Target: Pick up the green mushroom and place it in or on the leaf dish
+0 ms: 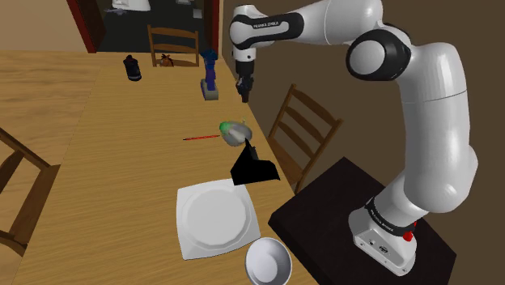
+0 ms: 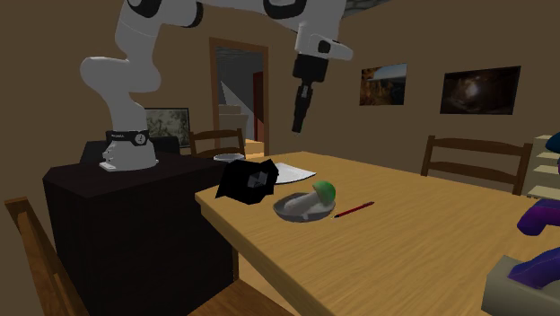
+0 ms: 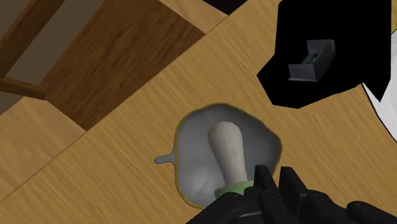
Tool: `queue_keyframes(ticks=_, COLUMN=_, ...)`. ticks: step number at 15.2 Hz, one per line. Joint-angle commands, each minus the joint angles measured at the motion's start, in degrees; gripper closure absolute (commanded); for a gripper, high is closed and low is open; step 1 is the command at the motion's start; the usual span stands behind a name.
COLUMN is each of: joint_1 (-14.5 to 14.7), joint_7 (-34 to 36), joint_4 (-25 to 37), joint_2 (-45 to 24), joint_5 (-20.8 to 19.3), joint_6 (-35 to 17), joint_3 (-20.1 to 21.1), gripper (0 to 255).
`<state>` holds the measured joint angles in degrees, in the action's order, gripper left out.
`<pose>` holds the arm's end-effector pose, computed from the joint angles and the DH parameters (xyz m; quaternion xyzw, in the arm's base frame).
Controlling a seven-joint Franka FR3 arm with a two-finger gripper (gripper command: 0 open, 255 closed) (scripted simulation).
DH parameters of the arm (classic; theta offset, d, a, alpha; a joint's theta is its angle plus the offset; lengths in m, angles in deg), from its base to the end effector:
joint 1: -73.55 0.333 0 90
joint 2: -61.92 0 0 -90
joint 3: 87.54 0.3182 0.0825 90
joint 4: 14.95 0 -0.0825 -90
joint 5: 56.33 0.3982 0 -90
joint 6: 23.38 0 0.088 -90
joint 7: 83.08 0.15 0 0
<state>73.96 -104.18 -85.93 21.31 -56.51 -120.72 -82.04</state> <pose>0.7163 0.0601 0.2857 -0.9662 -0.2247 0.1173 0.0468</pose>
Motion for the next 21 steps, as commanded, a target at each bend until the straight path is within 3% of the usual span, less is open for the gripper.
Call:
queue_keyframes(ticks=1, joint_1=0.0, joint_7=-0.1, joint_4=-0.8, joint_2=-0.3, joint_5=0.0, joint_6=-1.2, joint_3=0.0, gripper=255)
queue_keyframes(ticks=4, joint_1=0.0, joint_7=-0.1, joint_4=-1.3, joint_2=-0.6, joint_5=0.0, joint_6=-1.9, joint_3=0.0, gripper=255)
queue_keyframes(ticks=5, joint_1=0.0, joint_7=-0.1, joint_4=-1.3, joint_2=-0.6, joint_5=0.0, joint_6=-1.9, joint_3=0.0, gripper=0)
queue_keyframes(ticks=15, joint_1=8.2, joint_7=-22.4, joint_4=27.1, joint_2=-26.6, joint_5=-14.5, joint_6=1.5, joint_3=-1.0, gripper=0)
queue_keyframes(ticks=21, joint_1=7.6, joint_7=-21.9, joint_4=21.9, joint_2=-25.8, joint_5=-14.7, joint_6=-2.9, joint_3=-1.1, gripper=0)
